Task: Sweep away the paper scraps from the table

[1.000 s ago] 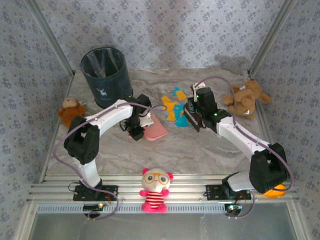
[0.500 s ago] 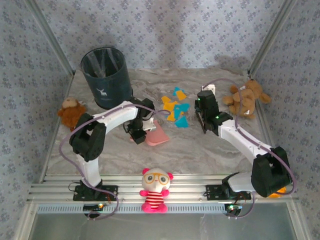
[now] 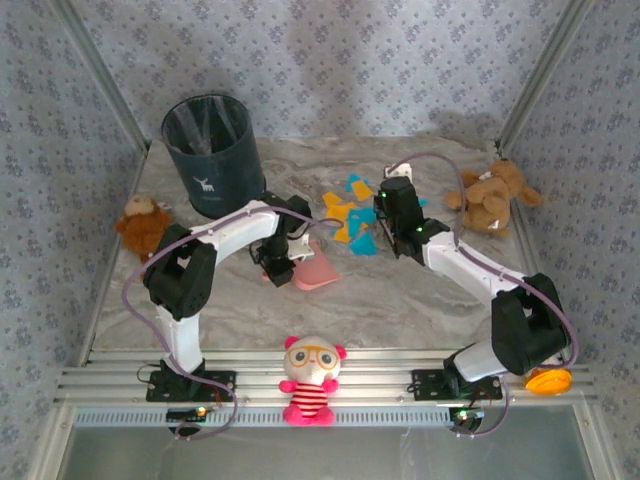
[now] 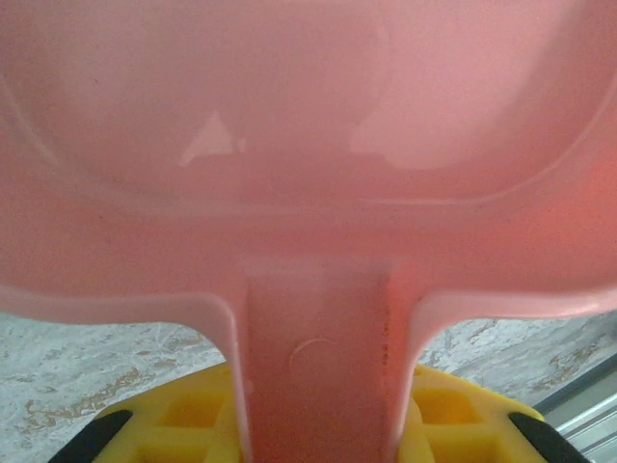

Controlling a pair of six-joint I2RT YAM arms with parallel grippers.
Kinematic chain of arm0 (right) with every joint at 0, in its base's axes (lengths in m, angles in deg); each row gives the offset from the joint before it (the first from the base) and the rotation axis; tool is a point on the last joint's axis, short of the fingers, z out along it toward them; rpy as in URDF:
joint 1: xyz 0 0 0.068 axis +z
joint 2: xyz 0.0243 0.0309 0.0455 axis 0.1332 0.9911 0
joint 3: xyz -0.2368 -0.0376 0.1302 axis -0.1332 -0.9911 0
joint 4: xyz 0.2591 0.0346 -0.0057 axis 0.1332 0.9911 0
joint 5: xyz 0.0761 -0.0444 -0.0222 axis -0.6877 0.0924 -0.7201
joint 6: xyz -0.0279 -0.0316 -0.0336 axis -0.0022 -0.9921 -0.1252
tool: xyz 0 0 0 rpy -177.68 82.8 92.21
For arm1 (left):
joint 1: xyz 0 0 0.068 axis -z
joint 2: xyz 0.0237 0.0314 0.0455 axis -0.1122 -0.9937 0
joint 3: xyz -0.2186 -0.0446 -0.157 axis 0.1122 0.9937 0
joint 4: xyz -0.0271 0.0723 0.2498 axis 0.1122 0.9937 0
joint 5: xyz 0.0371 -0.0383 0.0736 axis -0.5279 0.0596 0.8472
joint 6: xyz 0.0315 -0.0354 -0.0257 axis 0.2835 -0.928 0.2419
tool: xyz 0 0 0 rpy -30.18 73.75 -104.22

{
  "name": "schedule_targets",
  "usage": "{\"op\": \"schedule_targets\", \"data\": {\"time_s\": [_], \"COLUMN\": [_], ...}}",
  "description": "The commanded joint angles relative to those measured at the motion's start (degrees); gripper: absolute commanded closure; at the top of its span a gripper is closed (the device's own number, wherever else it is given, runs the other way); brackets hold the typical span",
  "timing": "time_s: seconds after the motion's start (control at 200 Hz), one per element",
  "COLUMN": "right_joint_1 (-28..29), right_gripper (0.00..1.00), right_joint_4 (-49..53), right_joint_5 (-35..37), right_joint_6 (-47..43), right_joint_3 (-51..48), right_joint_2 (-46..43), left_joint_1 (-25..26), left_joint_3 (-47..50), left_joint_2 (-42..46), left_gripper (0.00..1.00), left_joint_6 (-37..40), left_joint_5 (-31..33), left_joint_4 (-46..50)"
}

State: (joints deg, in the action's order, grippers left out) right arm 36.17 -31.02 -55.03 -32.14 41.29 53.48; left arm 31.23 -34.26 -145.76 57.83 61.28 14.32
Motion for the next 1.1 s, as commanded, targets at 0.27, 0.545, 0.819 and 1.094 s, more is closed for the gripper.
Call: {"op": "schedule_targets", "data": {"time_s": [0.27,0.545,0.819,1.094], "right_joint_1": [2.7,3.7,4.7,5.4], "right_gripper": [1.00,1.00,1.00,1.00], "right_joint_4": [4.5,5.8,4.4,4.7], "right_joint_5": [-9.8,-12.1,-14.9,-18.4], "right_joint_6": [1.3,3.6,5.6,6.4], "right_joint_3": [-1.1,-1.1,-1.1,-0.7], "right_joint_2": [-1.4,-1.8,-1.5,-2.5], "left_joint_1": [0.0,0.1,1.0,1.0], "left_joint_3": [-4.4,-6.5,-7.1,-6.9], "left_joint_2": [-3.3,-5.7,-6.3,-6.1], "left_gripper": [1.00,1.00,1.00,1.00], "left_joint_6": [-1.7,-2.2,-1.6,-2.8], "left_joint_5": [0.3,0.0,-0.8,-0.1], "left_joint_4": [2.9,3.6,3.8,3.7]}}
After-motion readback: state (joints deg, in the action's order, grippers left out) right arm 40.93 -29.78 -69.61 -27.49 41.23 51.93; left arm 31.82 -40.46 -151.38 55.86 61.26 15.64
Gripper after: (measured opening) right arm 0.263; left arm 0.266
